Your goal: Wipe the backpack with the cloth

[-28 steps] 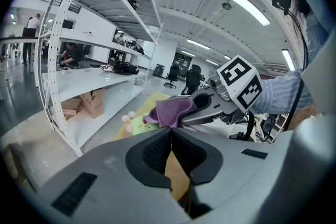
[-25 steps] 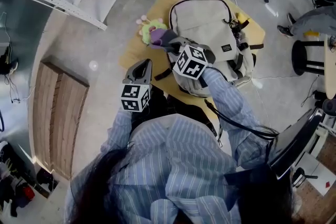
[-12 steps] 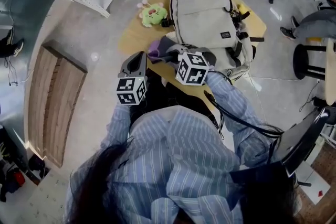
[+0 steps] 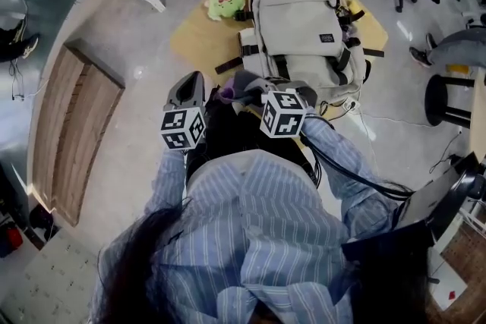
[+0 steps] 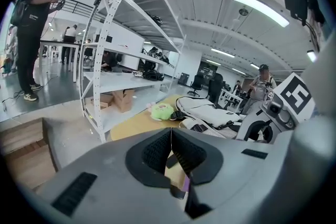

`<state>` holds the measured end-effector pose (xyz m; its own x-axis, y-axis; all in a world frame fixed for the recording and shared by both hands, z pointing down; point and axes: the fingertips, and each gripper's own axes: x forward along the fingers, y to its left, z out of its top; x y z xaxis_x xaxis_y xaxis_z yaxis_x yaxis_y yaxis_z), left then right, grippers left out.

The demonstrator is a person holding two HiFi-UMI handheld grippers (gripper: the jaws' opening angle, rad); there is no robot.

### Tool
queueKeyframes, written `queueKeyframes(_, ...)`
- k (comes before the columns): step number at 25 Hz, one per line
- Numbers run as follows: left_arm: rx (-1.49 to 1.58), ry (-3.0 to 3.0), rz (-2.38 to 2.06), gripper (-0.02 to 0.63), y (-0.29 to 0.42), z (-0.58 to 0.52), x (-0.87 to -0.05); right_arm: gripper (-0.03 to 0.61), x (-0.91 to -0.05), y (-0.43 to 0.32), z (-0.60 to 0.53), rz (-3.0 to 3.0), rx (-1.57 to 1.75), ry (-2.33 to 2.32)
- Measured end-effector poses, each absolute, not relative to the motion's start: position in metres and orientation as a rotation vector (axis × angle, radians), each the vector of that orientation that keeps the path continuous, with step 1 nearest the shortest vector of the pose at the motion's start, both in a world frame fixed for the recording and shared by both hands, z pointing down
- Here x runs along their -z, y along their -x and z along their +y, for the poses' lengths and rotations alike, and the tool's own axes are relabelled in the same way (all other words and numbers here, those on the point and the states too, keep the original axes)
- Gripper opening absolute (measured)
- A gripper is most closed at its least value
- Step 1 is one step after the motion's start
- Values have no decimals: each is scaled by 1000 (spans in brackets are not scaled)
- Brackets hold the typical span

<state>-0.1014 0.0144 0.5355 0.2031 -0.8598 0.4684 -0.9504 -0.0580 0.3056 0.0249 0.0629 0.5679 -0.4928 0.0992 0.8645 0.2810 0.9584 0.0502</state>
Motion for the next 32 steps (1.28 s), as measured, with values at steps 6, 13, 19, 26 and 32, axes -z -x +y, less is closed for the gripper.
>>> queueKeyframes(6, -220, -1917, -1682, 6, 90, 34, -541, 41, -567, -41, 89, -2139, 125, 238)
queueKeyframes(13, -226, -1970, -1665, 6, 73, 29, -534, 41, -528, -47, 61, -2271, 14, 13)
queueKeyframes(19, -230, -2031, -1627, 6, 54, 22, -527, 41, -508, -70, 17, -2316, -73, -252)
queueKeyframes(26, -242, -2102, -1555, 6, 28, 15, -523, 41, -506, -129, -10, -2251, -151, -466)
queueKeyframes(32, -249, -2154, -1502, 6, 7, 9, -519, 41, -499, -201, -32, -2164, -157, -646)
